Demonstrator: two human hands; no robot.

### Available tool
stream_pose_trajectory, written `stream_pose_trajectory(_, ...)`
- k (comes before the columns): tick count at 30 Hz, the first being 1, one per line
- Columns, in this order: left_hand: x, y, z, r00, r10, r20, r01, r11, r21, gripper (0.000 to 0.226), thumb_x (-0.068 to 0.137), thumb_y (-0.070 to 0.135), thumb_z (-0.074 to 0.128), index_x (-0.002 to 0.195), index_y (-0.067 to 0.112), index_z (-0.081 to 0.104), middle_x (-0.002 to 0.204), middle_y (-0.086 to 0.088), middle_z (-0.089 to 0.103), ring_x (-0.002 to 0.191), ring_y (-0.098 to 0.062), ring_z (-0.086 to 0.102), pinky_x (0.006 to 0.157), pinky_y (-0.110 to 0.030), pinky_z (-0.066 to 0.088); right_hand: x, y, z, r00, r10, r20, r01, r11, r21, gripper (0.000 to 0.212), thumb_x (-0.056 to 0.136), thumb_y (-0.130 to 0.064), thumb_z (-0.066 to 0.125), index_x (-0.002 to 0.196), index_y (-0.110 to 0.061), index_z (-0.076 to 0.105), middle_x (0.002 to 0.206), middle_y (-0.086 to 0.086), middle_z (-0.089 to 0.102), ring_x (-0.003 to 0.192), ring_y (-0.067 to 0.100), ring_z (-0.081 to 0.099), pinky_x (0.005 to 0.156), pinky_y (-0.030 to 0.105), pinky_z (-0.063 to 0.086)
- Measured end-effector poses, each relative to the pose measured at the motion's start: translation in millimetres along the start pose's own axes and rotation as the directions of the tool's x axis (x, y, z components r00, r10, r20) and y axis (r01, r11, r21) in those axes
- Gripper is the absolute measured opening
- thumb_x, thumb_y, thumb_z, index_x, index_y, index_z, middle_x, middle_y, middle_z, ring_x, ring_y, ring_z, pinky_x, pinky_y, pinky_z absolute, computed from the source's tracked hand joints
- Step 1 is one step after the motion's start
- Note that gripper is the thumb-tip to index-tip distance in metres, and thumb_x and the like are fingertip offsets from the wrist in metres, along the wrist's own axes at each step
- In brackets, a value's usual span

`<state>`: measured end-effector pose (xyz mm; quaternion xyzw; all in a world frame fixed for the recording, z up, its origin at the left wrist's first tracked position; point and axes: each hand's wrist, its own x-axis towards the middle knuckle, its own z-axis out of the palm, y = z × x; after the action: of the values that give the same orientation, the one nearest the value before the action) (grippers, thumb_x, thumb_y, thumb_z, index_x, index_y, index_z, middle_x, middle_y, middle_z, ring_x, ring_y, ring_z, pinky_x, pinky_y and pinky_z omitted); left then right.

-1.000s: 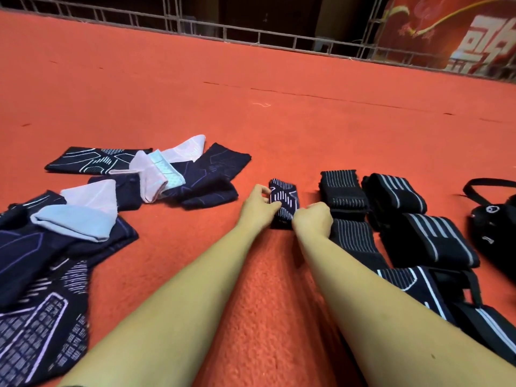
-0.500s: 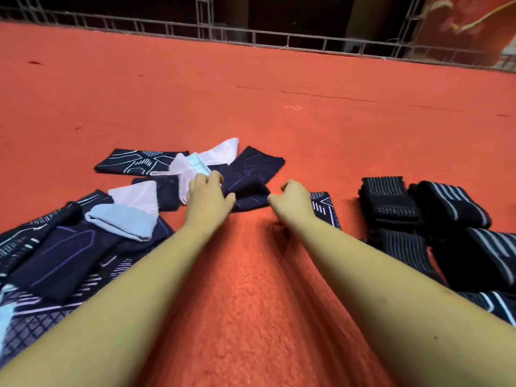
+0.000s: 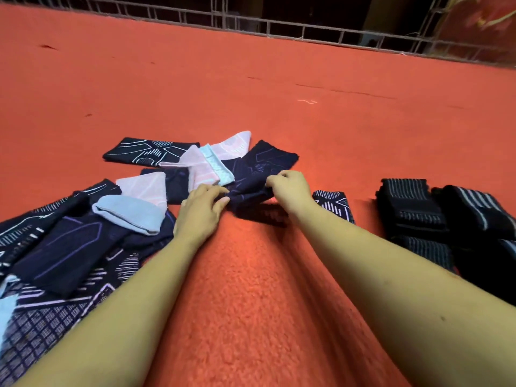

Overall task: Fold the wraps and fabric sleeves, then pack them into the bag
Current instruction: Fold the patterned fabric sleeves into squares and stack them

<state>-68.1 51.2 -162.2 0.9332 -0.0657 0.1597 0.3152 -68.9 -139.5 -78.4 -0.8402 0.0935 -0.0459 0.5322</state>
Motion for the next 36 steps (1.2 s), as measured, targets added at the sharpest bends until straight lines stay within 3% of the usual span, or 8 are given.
stream_pose_trajectory(5, -17, 24, -17, 0.996, -0.085, 0.016, 0.085, 0.932, -0.351, 0.010, 0.101, 0.022, 0.053, 0.092, 0.023, 0.058, 0.100, -0.002, 0.064, 0.087, -0.019, 0.062, 0.083, -0.037, 0.048, -40, -46, -41, 0.989, -0.086, 0.120, 0.064, 0.982, 0.178, 0.027, 0.077, -0.002, 0.054, 0.058, -0.017, 0.042, 0.059, -0.001, 0.039, 0.056, 0.017, 0.034, 0.052, 0.026, 0.027)
stream_pose_trajectory(8, -37, 61, -32, 0.913, -0.361, 0.192, 0.384, 0.596, -0.705, 0.017, 0.102, 0.036, 0.050, 0.100, 0.020, 0.050, 0.114, -0.011, 0.060, 0.083, -0.023, 0.067, 0.083, -0.038, 0.054, -71, -58, -63, 0.980, -0.041, 0.193, -0.013, 0.962, 0.271, 0.018, 0.067, -0.008, 0.054, 0.057, -0.019, 0.043, 0.058, -0.001, 0.039, 0.058, 0.018, 0.037, 0.058, 0.028, 0.033)
stream_pose_trajectory(11, -63, 93, -50, 0.842, -0.318, 0.435, 0.529, 0.333, -0.780, 0.029, 0.097, 0.052, 0.052, 0.112, 0.028, 0.051, 0.123, -0.015, 0.059, 0.094, -0.028, 0.063, 0.090, -0.046, 0.053, -103, -63, -93, 0.921, -0.106, 0.374, 0.043, 0.984, 0.173, 0.027, 0.070, -0.004, 0.052, 0.056, -0.021, 0.036, 0.058, -0.002, 0.030, 0.054, 0.015, 0.029, 0.050, 0.023, 0.023)
stream_pose_trajectory(18, -123, 119, -77, 0.666, -0.315, 0.676, 0.644, -0.214, -0.735, 0.015, 0.094, 0.013, 0.060, 0.105, 0.005, 0.066, 0.100, -0.022, 0.070, 0.082, -0.032, 0.070, 0.074, -0.046, 0.059, -176, -67, -139, 0.815, -0.101, 0.571, -0.044, 0.971, 0.234, 0.028, 0.057, -0.012, 0.057, 0.076, -0.008, 0.037, 0.068, 0.005, 0.036, 0.055, 0.016, 0.038, 0.052, 0.023, 0.025)
stream_pose_trajectory(22, -161, 117, -85, 0.679, -0.404, 0.612, 0.590, -0.196, -0.783, 0.015, 0.095, 0.001, 0.055, 0.103, -0.004, 0.066, 0.084, -0.019, 0.074, 0.064, -0.026, 0.072, 0.062, -0.040, 0.062, -201, -36, -138, 0.926, 0.023, 0.376, -0.210, 0.861, 0.463, 0.007, 0.076, -0.008, 0.058, 0.078, -0.015, 0.057, 0.075, 0.008, 0.058, 0.061, 0.019, 0.058, 0.064, 0.030, 0.046)
stream_pose_trajectory(26, -191, 100, -89, 0.721, -0.579, 0.381, 0.440, -0.042, -0.897, 0.020, 0.093, -0.007, 0.054, 0.094, 0.006, 0.069, 0.078, -0.006, 0.075, 0.062, -0.014, 0.070, 0.074, -0.035, 0.059, -210, 29, -117, 0.960, 0.273, 0.056, -0.279, 0.929, 0.243, 0.011, 0.079, -0.005, 0.068, 0.074, -0.010, 0.060, 0.074, 0.016, 0.065, 0.063, 0.026, 0.066, 0.060, 0.040, 0.057)
stream_pose_trajectory(33, -244, 84, -86, 0.768, -0.616, 0.174, 0.582, 0.560, -0.589, 0.012, 0.083, 0.002, 0.066, 0.076, 0.011, 0.070, 0.084, -0.011, 0.074, 0.078, -0.023, 0.066, 0.078, -0.033, 0.050, -252, 69, -95, 0.986, 0.026, -0.166, -0.085, 0.930, -0.358, 0.047, 0.083, -0.013, 0.064, 0.124, 0.000, 0.047, 0.122, 0.026, 0.054, 0.115, 0.041, 0.053, 0.096, 0.040, 0.041)
stream_pose_trajectory(36, -248, 85, -87, 0.816, -0.568, 0.107, 0.548, 0.701, -0.457, 0.002, 0.083, 0.011, 0.068, 0.081, 0.012, 0.068, 0.079, -0.005, 0.071, 0.083, -0.026, 0.066, 0.079, -0.034, 0.048, -270, 82, -83, 0.932, -0.363, -0.001, 0.260, 0.670, -0.696, 0.057, 0.080, -0.029, 0.059, 0.133, -0.009, 0.052, 0.137, 0.018, 0.049, 0.128, 0.037, 0.045, 0.108, 0.045, 0.036)
